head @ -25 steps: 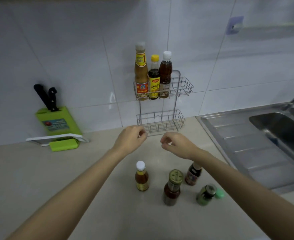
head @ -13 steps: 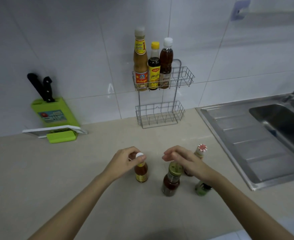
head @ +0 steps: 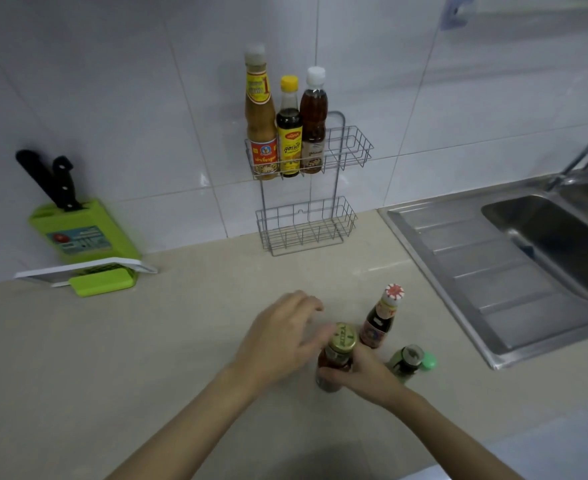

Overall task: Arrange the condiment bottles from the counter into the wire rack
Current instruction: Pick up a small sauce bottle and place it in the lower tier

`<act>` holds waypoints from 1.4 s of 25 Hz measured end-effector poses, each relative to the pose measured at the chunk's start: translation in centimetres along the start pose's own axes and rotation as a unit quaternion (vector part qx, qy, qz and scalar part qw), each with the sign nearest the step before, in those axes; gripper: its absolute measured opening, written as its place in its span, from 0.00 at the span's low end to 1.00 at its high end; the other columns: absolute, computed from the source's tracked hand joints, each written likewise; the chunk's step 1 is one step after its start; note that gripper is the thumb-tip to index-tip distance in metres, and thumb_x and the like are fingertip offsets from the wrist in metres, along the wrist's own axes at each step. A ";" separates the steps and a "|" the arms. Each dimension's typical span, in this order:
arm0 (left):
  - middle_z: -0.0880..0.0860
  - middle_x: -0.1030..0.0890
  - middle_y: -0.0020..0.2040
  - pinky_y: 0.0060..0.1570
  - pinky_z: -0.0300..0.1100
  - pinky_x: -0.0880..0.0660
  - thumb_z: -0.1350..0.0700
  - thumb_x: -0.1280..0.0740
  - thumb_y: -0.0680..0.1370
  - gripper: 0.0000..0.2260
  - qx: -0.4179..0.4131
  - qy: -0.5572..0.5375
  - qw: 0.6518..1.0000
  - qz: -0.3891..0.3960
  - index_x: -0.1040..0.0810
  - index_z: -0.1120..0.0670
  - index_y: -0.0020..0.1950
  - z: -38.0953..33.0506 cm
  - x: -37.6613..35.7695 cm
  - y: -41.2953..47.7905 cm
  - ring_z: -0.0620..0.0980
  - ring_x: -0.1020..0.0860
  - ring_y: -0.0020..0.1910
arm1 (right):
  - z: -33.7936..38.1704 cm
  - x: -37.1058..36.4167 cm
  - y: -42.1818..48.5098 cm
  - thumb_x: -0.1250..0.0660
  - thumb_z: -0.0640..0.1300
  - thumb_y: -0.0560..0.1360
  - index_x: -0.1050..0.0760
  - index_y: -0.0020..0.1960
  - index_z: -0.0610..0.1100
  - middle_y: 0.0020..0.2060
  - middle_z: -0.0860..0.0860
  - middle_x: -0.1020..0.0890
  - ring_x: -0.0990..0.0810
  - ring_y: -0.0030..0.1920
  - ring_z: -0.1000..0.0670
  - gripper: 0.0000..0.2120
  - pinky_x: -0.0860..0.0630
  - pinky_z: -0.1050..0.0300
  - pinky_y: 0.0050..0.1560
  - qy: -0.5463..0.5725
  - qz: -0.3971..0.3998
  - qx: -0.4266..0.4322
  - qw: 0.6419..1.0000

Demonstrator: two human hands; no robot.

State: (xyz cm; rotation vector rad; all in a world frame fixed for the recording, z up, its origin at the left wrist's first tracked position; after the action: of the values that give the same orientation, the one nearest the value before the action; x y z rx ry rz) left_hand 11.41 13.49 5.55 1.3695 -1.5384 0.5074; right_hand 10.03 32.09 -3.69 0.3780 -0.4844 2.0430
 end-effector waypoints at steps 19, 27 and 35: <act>0.47 0.28 0.28 0.29 0.43 0.30 0.36 0.52 0.80 0.23 -0.029 0.105 0.991 0.081 0.30 0.49 0.36 1.8 3.4 7.1 0.47 0.27 0.30 | 7.5 -0.4 3.8 0.29 0.46 0.61 0.28 0.39 0.44 0.34 0.47 0.19 0.19 0.37 0.48 0.11 0.22 0.47 0.42 0.005 -0.072 -0.024 0.997; 0.49 0.28 0.29 0.28 0.47 0.28 0.41 0.54 0.80 0.21 -0.115 0.071 0.986 0.101 0.32 0.51 0.38 2.6 4.8 7.5 0.48 0.29 0.28 | 9.0 0.2 3.5 0.29 0.35 0.63 0.27 0.37 0.36 0.32 0.46 0.23 0.22 0.34 0.49 0.07 0.25 0.49 0.40 0.129 0.008 -0.001 0.992; 0.52 0.27 0.30 0.27 0.47 0.34 0.50 0.51 0.80 0.17 -0.048 0.170 0.981 0.075 0.29 0.54 0.38 1.7 4.0 7.6 0.54 0.29 0.29 | 9.0 0.2 4.0 0.30 0.40 0.61 0.28 0.36 0.36 0.31 0.44 0.22 0.22 0.33 0.46 0.09 0.23 0.44 0.38 0.067 -0.019 -0.024 0.997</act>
State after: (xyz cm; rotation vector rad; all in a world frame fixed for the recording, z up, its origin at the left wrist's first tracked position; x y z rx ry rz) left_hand 4.19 12.24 10.38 1.0370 -1.3685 0.7125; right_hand 7.04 26.04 3.54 0.2187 -0.4392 2.0011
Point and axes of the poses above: each hand's wrist, its own y-axis towards the middle knuckle, its own x-axis out of the back of the hand, z = x × y, the point moved 1 cm from there along y, towards the middle knuckle
